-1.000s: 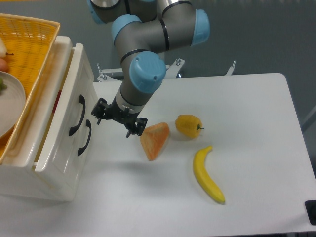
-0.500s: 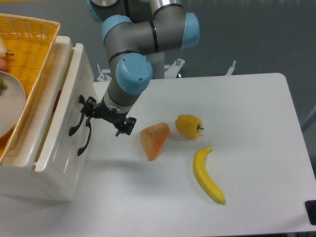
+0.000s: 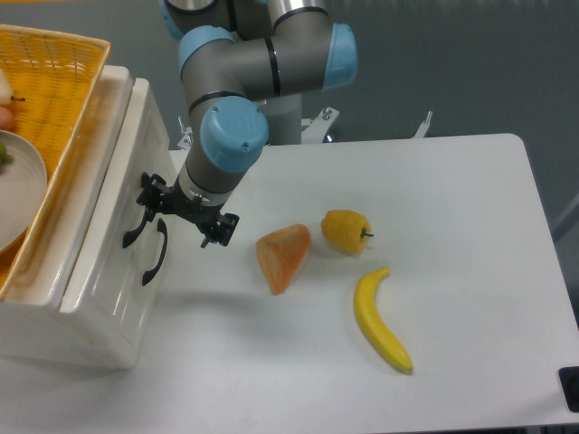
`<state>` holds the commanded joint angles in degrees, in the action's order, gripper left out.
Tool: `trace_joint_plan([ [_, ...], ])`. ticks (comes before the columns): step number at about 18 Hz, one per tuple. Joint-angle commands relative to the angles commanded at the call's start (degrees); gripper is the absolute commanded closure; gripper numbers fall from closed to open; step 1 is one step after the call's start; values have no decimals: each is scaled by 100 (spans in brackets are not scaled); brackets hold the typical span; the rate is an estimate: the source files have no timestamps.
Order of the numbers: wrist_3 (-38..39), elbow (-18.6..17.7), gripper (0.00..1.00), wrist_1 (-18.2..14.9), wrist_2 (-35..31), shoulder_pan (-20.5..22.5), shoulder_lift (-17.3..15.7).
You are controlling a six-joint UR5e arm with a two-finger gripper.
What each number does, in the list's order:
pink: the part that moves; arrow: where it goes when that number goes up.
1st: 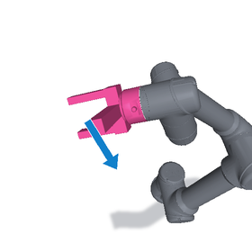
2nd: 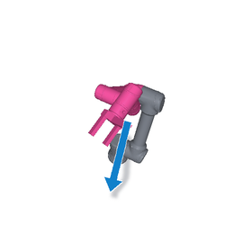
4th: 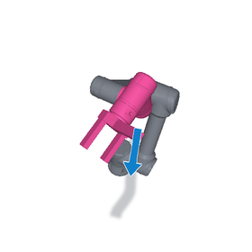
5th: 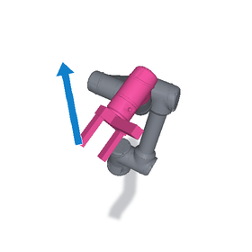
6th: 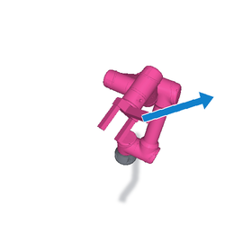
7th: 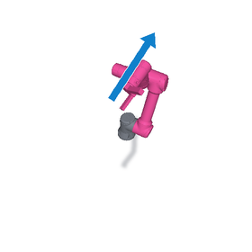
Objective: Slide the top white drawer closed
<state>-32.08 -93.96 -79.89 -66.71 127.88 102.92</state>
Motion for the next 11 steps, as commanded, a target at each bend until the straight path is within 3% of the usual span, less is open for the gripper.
trace_joint_plan([
  [7,0,97,0,0,-17,79,9],
  [11,-70,193,0,-44,-26,394,9],
])
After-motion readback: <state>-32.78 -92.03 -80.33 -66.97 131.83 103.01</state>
